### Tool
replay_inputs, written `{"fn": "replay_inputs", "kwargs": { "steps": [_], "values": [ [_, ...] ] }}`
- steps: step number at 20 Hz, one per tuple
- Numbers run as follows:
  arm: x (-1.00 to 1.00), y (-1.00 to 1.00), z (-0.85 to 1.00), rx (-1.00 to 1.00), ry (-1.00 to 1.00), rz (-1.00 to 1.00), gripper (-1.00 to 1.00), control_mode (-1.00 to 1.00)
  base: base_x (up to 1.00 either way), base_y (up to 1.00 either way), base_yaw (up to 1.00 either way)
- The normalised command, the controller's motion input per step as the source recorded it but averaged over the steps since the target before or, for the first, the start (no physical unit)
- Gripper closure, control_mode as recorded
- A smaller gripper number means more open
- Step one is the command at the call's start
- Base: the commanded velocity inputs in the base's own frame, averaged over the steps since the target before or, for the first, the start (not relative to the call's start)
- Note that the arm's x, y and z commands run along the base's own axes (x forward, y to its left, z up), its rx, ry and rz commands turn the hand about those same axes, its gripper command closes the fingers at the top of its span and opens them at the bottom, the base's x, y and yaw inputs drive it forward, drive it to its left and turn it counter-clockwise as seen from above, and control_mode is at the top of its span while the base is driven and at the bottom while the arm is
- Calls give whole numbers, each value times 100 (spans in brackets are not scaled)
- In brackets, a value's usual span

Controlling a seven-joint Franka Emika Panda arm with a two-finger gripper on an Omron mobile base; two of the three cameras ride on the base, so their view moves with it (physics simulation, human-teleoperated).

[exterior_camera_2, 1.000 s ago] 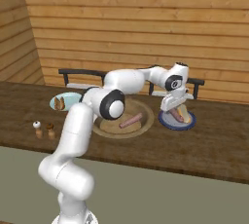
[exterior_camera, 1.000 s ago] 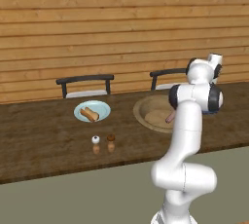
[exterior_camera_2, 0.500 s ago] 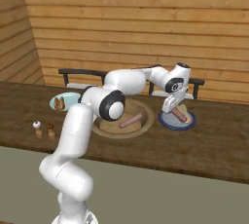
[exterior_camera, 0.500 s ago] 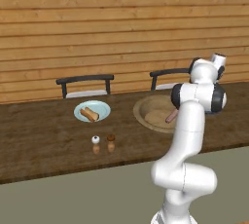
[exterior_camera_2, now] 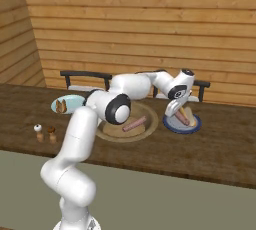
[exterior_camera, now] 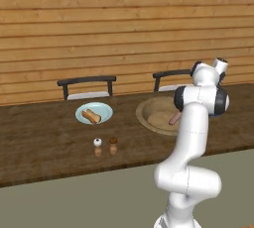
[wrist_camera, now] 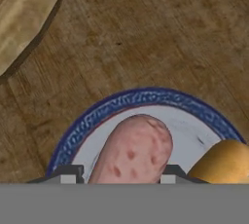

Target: Place one bun and one sausage from the bowl on each plate.

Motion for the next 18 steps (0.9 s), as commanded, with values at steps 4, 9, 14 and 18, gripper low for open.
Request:
{"fn": "replay_inputs", "kwargs": {
  "steps": [4, 9, 14, 18],
  "values": [
    [12, 0, -17, 5, 0, 0, 100, -100, 0, 0, 0],
    [12, 0, -18, 4, 0, 0, 100, -100, 0, 0, 0],
    [0, 0, -1, 1, 0, 0, -100, -100, 0, 0, 0],
    [0, 0, 0, 0, 0, 0, -100, -100, 0, 0, 0]
  ]
}}
